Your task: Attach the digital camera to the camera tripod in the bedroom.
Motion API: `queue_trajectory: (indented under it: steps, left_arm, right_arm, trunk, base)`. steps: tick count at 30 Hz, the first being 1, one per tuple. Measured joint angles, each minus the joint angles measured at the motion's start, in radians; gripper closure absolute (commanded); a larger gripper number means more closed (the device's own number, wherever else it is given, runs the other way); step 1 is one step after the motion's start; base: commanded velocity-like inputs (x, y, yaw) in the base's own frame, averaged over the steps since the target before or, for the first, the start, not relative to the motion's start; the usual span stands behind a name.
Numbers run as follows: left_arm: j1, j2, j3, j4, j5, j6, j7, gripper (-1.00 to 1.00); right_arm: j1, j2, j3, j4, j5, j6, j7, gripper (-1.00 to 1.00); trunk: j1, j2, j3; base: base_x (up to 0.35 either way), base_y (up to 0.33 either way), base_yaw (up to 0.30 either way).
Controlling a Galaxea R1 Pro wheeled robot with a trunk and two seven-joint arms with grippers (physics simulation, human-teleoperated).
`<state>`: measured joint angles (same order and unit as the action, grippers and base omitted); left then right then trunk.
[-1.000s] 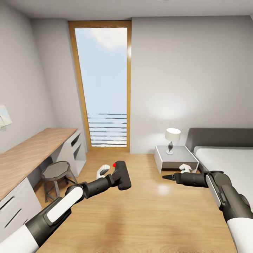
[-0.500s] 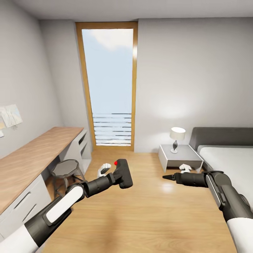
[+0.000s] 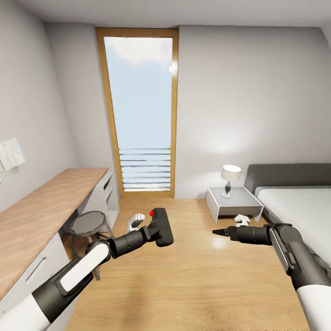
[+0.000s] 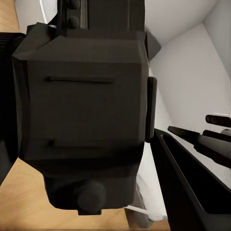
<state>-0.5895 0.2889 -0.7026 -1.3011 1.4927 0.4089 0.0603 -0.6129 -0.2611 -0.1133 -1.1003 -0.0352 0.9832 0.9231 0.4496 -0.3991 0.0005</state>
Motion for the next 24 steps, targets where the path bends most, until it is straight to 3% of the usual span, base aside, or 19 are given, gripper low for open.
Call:
queue_trajectory:
  steps: [11,24]
  left_arm:
    - [0.0,0.0,0.0,0.008,-0.003,-0.002,-0.002,1.0]
    - [0.0,0.0,0.0,0.011,-0.006,-0.003,0.001,1.0]
  right_arm:
    - [0.0,0.0,-0.001,-0.001,-0.001,0.002,-0.001,-1.0]
    - [0.0,0.0,-0.002,-0.001,-0.001,0.003,-0.002,-1.0]
  trunk:
    - [0.0,0.0,0.0]
    - [0.0,0.0,0.0]
  base:
    - [0.07,0.313,-0.247]
    - [0.013,0.043,-0.25]
